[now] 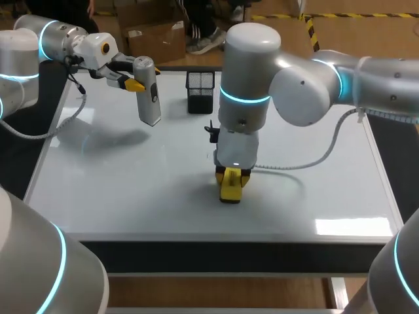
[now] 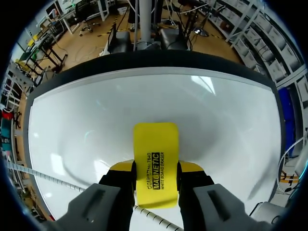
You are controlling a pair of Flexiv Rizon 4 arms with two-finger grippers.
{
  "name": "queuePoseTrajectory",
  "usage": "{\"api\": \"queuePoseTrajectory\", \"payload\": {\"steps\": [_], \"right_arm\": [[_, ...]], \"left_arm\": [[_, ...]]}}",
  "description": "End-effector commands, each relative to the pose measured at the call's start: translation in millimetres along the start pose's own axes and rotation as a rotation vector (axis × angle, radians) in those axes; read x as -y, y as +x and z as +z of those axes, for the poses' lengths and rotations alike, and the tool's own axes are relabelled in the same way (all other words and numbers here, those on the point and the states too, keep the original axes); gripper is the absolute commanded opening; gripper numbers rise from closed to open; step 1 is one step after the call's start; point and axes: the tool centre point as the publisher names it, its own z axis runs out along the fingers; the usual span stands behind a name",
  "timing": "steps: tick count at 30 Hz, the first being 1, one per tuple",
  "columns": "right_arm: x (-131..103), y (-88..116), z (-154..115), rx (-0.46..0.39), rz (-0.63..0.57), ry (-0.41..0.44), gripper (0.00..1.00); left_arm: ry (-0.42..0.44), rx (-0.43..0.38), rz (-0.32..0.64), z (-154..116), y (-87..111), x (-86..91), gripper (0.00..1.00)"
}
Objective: Pick up the inspection probe, press it on each red-marked spot on the whiteboard one by one, put down the probe, pick up the eraser, and wipe off all the red marks.
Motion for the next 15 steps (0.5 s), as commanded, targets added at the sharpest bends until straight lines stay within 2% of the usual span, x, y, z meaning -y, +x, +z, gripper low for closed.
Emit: {"api": "queuePoseTrajectory", "payload": {"steps": [1, 15], "right_arm": [[0, 14, 1, 0.006, 0.011, 0.000, 0.00], [-5, 56, -2, 0.001, 0.100, 0.004, 0.00]], "left_arm": [[-0.001, -0.005, -0.001, -1, -1.2, 1.0, 0.00], [-0.001, -0.005, -0.001, -1, -1.2, 1.0, 0.00]]}}
